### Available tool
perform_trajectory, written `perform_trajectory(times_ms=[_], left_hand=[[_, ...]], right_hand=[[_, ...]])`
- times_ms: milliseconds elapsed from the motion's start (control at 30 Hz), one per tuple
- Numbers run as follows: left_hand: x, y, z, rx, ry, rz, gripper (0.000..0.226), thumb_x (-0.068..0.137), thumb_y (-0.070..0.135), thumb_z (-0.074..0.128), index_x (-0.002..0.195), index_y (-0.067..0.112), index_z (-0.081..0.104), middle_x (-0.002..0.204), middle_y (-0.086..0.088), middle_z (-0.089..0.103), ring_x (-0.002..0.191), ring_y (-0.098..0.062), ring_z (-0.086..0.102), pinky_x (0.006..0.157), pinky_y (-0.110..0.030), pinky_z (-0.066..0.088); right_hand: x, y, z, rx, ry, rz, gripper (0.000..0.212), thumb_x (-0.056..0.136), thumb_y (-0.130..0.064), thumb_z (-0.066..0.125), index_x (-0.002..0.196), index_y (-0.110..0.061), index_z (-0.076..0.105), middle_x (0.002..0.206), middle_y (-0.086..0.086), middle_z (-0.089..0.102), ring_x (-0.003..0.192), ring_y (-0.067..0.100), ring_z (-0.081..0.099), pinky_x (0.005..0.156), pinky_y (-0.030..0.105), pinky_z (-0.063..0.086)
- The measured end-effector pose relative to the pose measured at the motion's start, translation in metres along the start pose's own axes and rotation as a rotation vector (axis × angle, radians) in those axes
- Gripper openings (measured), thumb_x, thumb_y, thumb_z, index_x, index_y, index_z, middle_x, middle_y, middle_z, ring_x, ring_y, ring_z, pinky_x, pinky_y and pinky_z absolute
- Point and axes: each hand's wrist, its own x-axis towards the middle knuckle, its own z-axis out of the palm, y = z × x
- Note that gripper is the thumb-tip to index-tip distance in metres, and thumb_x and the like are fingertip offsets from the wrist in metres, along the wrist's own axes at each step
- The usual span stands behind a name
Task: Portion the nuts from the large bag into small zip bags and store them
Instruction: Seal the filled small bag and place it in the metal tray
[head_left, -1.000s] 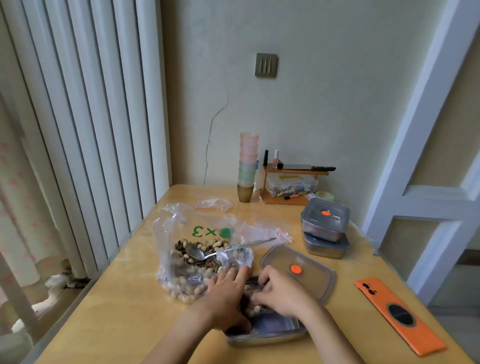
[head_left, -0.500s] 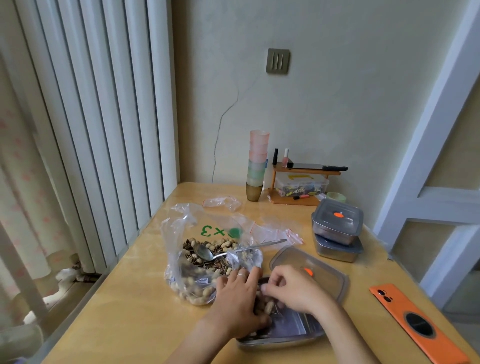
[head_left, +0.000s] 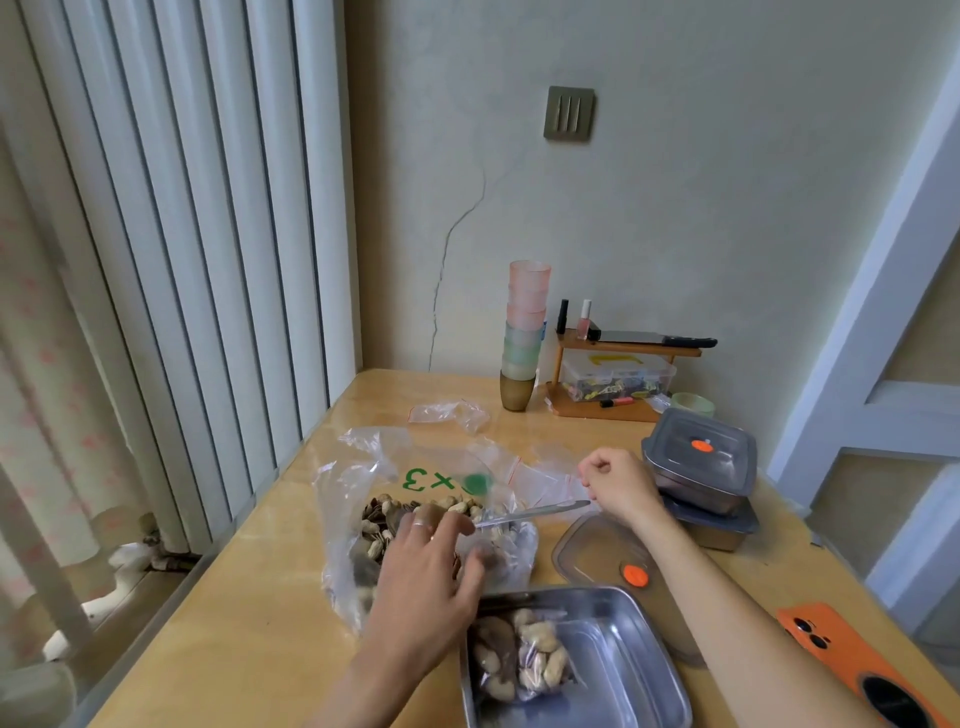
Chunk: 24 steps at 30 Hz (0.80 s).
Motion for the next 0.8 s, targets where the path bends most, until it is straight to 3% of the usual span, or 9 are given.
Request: perform_trajectory(times_ms=[100,200,333,433,533,600,700,767,800], left_hand=[[0.000,-0.009,0.004,0.120,-0.259,0.019,0.066,0.089,0.071,0.011,0.144,0.046,0.038,0.156,0.018,0.028,0.149,-0.008,0.016,0.124,-0.039,0.011],[0.001,-0.014,0.009,0.082,-0.322,0.008,0.073,0.085,0.072,0.005,0.150,0.050,0.032,0.159,0.023,0.026,0.148,0.004,0.011,0.122,-0.030,0.001],[0.003,-0.019,0.013,0.081,-0.303,0.016,0.072,0.085,0.072,0.007,0.150,0.053,0.032,0.157,0.029,0.025,0.144,0.012,0.010,0.118,-0.021,-0.003],[0.003,-0.020,0.014,0.075,-0.305,-0.002,0.072,0.082,0.073,0.006,0.149,0.057,0.029,0.157,0.034,0.020,0.146,0.012,0.011,0.117,-0.018,0.000],[0.003,-0.024,0.018,0.059,-0.280,0.014,0.070,0.079,0.073,0.008,0.145,0.064,0.029,0.152,0.042,0.016,0.144,0.016,0.011,0.115,-0.012,0.004],[0.004,-0.025,0.021,0.062,-0.281,0.019,0.065,0.080,0.073,0.016,0.141,0.066,0.034,0.145,0.048,0.020,0.140,0.019,0.021,0.112,-0.008,0.007],[0.005,-0.028,0.027,-0.055,-0.265,-0.007,0.047,0.081,0.066,0.046,0.128,0.063,0.051,0.134,0.041,0.048,0.116,0.015,0.055,0.096,-0.011,0.036],[0.003,-0.027,0.022,-0.089,-0.303,-0.007,0.048,0.084,0.067,0.043,0.132,0.063,0.049,0.136,0.039,0.048,0.120,0.012,0.054,0.100,-0.016,0.036],[0.002,-0.028,0.023,-0.064,-0.259,0.009,0.053,0.085,0.071,0.034,0.137,0.064,0.043,0.142,0.041,0.039,0.130,0.013,0.044,0.108,-0.017,0.027]], right_hand=[[0.019,-0.005,0.009,0.062,-0.106,-0.009,0.027,0.100,-0.018,0.055,0.085,-0.027,0.077,0.089,-0.002,0.077,0.091,0.021,0.069,0.087,0.037,0.056],[0.039,-0.012,0.026,-0.034,-0.264,-0.078,0.023,0.102,-0.022,0.057,0.103,-0.025,0.080,0.103,-0.011,0.072,0.100,0.013,0.064,0.084,0.029,0.048],[0.063,-0.025,0.052,-0.174,-0.273,-0.158,0.022,0.102,-0.018,0.060,0.110,-0.020,0.080,0.106,-0.008,0.070,0.102,0.011,0.059,0.088,0.022,0.042],[0.080,-0.031,0.068,-0.249,-0.195,-0.147,0.019,0.099,-0.016,0.059,0.098,-0.018,0.078,0.103,0.000,0.073,0.101,0.020,0.063,0.087,0.028,0.048],[0.089,-0.034,0.084,-0.407,-0.223,-0.089,0.032,0.097,-0.029,0.064,0.069,-0.021,0.052,0.071,0.000,0.051,0.078,0.026,0.054,0.059,0.033,0.039],[0.090,-0.036,0.092,-0.495,-0.254,-0.082,0.042,0.092,-0.035,0.072,0.064,-0.022,0.043,0.065,-0.002,0.043,0.069,0.024,0.050,0.050,0.030,0.032],[0.090,-0.038,0.101,-0.495,-0.210,-0.076,0.033,0.087,-0.023,0.077,0.064,-0.021,0.053,0.074,-0.002,0.057,0.071,0.021,0.058,0.055,0.028,0.044],[0.091,-0.039,0.102,-0.442,-0.150,-0.072,0.025,0.087,-0.011,0.072,0.067,-0.019,0.061,0.083,-0.001,0.065,0.079,0.021,0.063,0.067,0.030,0.054],[0.092,-0.038,0.101,-0.404,-0.122,-0.075,0.022,0.087,-0.007,0.069,0.069,-0.020,0.063,0.089,-0.001,0.068,0.083,0.021,0.065,0.073,0.032,0.057]])
